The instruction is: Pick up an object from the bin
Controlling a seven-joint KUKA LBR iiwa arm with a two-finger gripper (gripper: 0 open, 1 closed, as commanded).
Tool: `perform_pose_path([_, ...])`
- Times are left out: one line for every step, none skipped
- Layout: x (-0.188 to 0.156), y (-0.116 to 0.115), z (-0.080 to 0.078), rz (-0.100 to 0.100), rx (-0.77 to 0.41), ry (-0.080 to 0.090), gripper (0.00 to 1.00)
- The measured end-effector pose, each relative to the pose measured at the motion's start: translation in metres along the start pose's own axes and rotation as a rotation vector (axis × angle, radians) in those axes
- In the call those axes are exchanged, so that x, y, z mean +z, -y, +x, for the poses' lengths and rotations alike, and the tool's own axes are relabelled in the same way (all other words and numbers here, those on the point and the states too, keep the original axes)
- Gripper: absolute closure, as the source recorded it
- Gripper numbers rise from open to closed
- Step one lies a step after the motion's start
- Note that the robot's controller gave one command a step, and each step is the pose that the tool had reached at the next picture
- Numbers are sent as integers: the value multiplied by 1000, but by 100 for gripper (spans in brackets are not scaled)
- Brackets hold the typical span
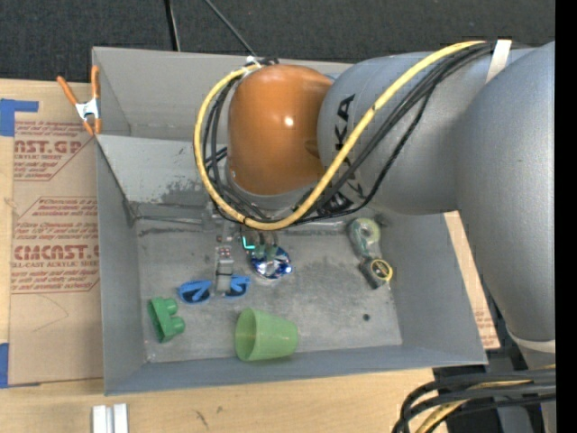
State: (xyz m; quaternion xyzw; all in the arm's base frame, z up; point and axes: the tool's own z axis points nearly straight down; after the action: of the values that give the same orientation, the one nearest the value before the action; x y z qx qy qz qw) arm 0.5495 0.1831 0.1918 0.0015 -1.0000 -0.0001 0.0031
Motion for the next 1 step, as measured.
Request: perform_pose_path([127, 61, -8, 2, 11, 1, 0])
